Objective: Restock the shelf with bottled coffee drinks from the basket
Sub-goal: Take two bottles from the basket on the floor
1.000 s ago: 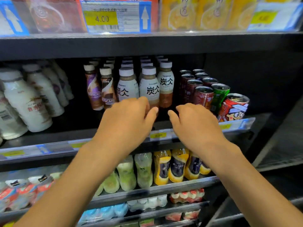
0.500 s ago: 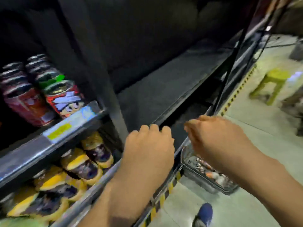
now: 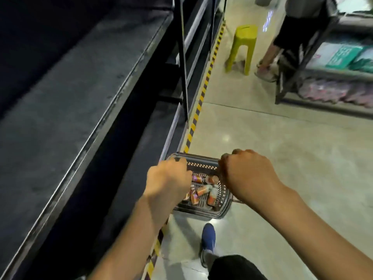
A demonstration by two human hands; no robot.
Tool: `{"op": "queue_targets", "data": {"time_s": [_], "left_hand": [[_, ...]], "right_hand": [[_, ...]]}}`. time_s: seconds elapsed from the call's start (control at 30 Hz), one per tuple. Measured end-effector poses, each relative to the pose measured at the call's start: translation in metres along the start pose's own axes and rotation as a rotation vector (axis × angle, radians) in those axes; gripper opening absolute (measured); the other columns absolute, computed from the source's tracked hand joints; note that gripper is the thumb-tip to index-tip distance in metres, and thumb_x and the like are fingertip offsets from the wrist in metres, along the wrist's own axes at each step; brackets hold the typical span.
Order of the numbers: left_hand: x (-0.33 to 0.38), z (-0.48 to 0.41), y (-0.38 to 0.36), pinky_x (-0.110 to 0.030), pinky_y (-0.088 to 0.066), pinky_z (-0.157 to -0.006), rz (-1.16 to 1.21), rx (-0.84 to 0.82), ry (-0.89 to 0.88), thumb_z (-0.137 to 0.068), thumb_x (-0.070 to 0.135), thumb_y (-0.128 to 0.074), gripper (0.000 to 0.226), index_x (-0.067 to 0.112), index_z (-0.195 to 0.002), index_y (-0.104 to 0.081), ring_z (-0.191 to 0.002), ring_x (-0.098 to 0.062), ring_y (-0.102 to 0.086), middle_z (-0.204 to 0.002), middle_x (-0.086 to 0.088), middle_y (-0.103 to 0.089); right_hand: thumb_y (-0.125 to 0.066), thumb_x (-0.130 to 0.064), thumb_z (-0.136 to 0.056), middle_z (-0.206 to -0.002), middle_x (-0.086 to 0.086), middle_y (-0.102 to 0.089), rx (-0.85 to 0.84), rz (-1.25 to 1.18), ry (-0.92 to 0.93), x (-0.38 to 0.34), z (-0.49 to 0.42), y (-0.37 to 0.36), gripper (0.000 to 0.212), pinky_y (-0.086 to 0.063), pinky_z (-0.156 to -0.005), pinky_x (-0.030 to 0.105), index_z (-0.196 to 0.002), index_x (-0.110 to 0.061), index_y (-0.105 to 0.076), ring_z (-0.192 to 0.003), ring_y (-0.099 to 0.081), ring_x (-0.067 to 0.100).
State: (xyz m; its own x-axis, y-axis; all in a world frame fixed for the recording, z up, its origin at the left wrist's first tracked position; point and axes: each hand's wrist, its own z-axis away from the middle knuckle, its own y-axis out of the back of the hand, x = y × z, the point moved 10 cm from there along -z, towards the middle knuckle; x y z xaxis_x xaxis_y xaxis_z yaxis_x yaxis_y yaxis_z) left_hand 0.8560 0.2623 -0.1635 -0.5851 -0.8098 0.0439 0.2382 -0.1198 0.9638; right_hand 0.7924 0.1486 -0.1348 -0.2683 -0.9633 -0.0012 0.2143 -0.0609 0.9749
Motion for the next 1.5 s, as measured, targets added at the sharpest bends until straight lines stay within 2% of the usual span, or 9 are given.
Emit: {"op": "queue_targets", "data": {"time_s": [0.07,0.27,0.57,0.73,0.87,0.97,1.17,1.27,1.5], "left_hand": [[0.010,-0.031,-0.016,-0.033,-0.044,-0.066,-0.037,0.043,-0.053,-0.087,0.032,-0.066,0.019,0.014,-0.094,-0.068,-0.086,-0.028,-0.067,-0.094,-0.006,-0.067],[0.001,-0.139,-0.180,-0.035,-0.038,-0.080,0.063,-0.293,-0.057,-0.101,0.031,-0.040,0.027,0.020,-0.115,-0.060,-0.112,-0.027,-0.057,-0.121,-0.004,-0.061],[-0.047,-0.280,-0.524,-0.036,-0.045,-0.077,0.241,-0.589,0.116,-0.097,0.032,-0.049,0.019,0.016,-0.088,-0.052,-0.096,-0.028,-0.062,-0.100,-0.006,-0.065],[-0.074,-0.314,-0.715,-0.038,-0.048,-0.095,0.192,-0.716,0.193,-0.091,0.038,-0.055,0.030,0.019,-0.112,-0.066,-0.110,-0.030,-0.063,-0.118,-0.009,-0.068],[-0.087,-0.339,-0.817,-0.041,-0.045,-0.096,0.274,-0.659,0.323,-0.096,0.031,-0.052,0.037,0.014,-0.128,-0.055,-0.117,-0.031,-0.059,-0.127,-0.012,-0.062],[-0.097,-0.343,-0.872,-0.042,-0.042,-0.100,0.454,-0.619,0.558,-0.091,0.025,-0.064,0.051,0.009,-0.135,-0.045,-0.123,-0.035,-0.053,-0.132,-0.017,-0.056],[-0.108,-0.357,-0.943,-0.050,-0.040,-0.105,0.640,-0.544,0.807,-0.074,0.038,-0.078,0.083,0.009,-0.141,-0.038,-0.131,-0.040,-0.042,-0.144,-0.022,-0.043],[-0.118,-0.361,-0.948,-0.054,-0.035,-0.110,0.681,-0.502,0.882,-0.074,0.037,-0.080,0.091,0.013,-0.146,-0.030,-0.138,-0.041,-0.033,-0.151,-0.022,-0.031],[-0.131,-0.351,-0.891,-0.040,-0.046,-0.087,0.861,-0.377,0.954,-0.068,0.046,-0.084,0.085,0.013,-0.133,-0.040,-0.116,-0.038,-0.058,-0.129,-0.015,-0.059]], "right_hand": [[-0.048,-0.028,-0.096,-0.111,0.006,-0.063,-0.039,-0.005,-0.037,0.016,-0.028,-0.024,0.025,-0.033,-0.069,0.032,-0.115,-0.018,-0.062,-0.105,-0.059,0.030],[-0.056,-0.020,-0.090,-0.118,0.006,-0.062,-0.283,-0.068,-0.130,0.036,-0.113,-0.167,0.030,-0.045,-0.083,0.035,-0.120,-0.018,-0.061,-0.110,-0.057,0.029],[-0.051,-0.014,-0.094,-0.127,0.009,-0.061,-0.610,-0.141,-0.353,0.053,-0.221,-0.535,0.032,-0.048,-0.093,0.040,-0.124,-0.017,-0.060,-0.119,-0.056,0.030],[-0.052,-0.019,-0.095,-0.133,0.011,-0.054,-0.721,-0.162,-0.447,0.054,-0.252,-0.727,0.033,-0.044,-0.099,0.042,-0.128,-0.015,-0.055,-0.125,-0.049,0.031],[-0.056,-0.026,-0.093,-0.133,0.016,-0.053,-0.582,-0.548,-0.884,0.084,-0.260,-0.847,0.049,-0.044,-0.099,0.043,-0.137,-0.011,-0.040,-0.124,-0.051,0.034],[-0.060,-0.025,-0.092,-0.128,0.021,-0.058,-0.386,-0.815,-1.233,0.104,-0.255,-0.905,0.051,-0.044,-0.091,0.039,-0.133,-0.005,-0.039,-0.117,-0.056,0.037],[-0.081,-0.037,-0.075,-0.145,0.020,-0.037,-0.284,-0.733,-1.355,0.102,-0.272,-0.963,0.104,-0.039,-0.104,0.046,-0.150,-0.006,-0.017,-0.131,-0.041,0.036],[-0.082,-0.030,-0.073,-0.144,0.018,-0.037,-0.215,-0.663,-1.391,0.104,-0.275,-0.969,0.098,-0.043,-0.101,0.053,-0.147,-0.008,-0.021,-0.130,-0.042,0.035],[-0.087,-0.042,-0.066,-0.132,0.015,-0.052,-0.257,-1.095,-1.470,0.090,-0.244,-0.958,0.096,-0.056,-0.080,0.045,-0.140,-0.020,-0.028,-0.110,-0.059,0.037]]}}
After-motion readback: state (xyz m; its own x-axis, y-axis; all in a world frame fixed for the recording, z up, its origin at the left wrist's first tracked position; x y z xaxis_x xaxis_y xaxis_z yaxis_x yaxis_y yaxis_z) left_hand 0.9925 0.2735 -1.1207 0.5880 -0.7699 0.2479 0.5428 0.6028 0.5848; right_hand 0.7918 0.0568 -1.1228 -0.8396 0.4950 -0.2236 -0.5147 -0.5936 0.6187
